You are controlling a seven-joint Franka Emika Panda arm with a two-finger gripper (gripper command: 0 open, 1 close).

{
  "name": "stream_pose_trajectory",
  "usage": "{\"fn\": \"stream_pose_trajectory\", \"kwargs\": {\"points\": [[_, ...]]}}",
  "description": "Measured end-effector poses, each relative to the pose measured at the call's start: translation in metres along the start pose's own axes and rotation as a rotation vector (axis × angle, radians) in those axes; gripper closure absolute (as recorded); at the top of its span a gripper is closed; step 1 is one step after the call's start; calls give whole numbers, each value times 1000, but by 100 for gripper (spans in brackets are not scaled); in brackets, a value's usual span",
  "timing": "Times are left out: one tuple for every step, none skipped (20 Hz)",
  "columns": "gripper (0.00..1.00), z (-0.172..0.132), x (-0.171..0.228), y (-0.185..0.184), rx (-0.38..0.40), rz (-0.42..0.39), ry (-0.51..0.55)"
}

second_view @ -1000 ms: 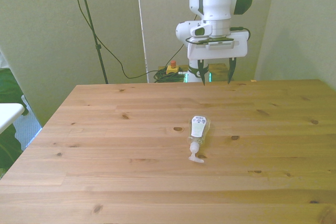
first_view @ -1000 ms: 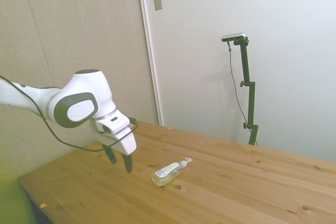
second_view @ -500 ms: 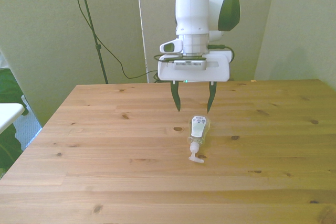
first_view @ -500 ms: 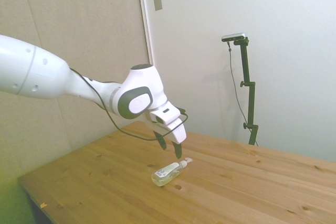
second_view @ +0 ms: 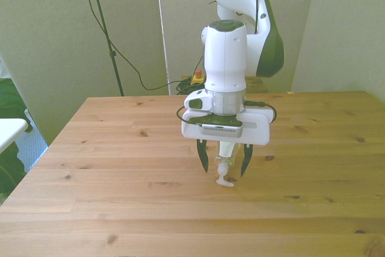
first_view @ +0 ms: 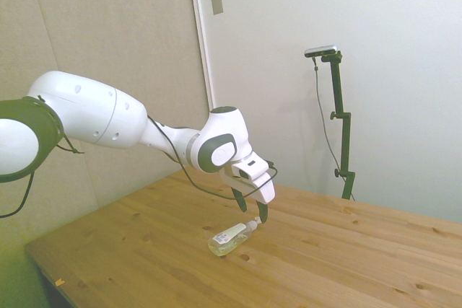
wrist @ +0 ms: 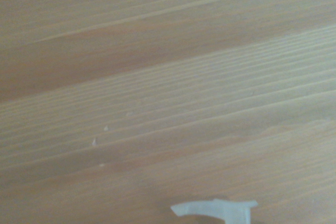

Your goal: Stand the sanitizer

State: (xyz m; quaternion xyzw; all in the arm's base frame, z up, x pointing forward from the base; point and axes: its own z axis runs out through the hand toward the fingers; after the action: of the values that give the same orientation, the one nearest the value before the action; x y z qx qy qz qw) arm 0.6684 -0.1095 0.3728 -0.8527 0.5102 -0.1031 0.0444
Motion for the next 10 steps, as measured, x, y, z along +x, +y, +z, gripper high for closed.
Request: {"fn": "stream_pose_trajectory", "kwargs": {"points": [[0, 5, 1, -1, -6, 2, -3], [0, 10, 1, -2, -12, 3, -7], [0, 14, 1, -2, -17, 5, -11], [100, 16, 1, -2, -20, 6, -12], [100, 17, 2, -1, -22, 7, -13], [100, 17, 3, 0, -23, 11, -11], [100, 17, 4, 1, -24, 16, -9], [100, 17, 6, 2, -26, 21, -8], [100, 17, 7, 3, -27, 24, -7], [100, 18, 7, 4, -30, 26, -7]]}}
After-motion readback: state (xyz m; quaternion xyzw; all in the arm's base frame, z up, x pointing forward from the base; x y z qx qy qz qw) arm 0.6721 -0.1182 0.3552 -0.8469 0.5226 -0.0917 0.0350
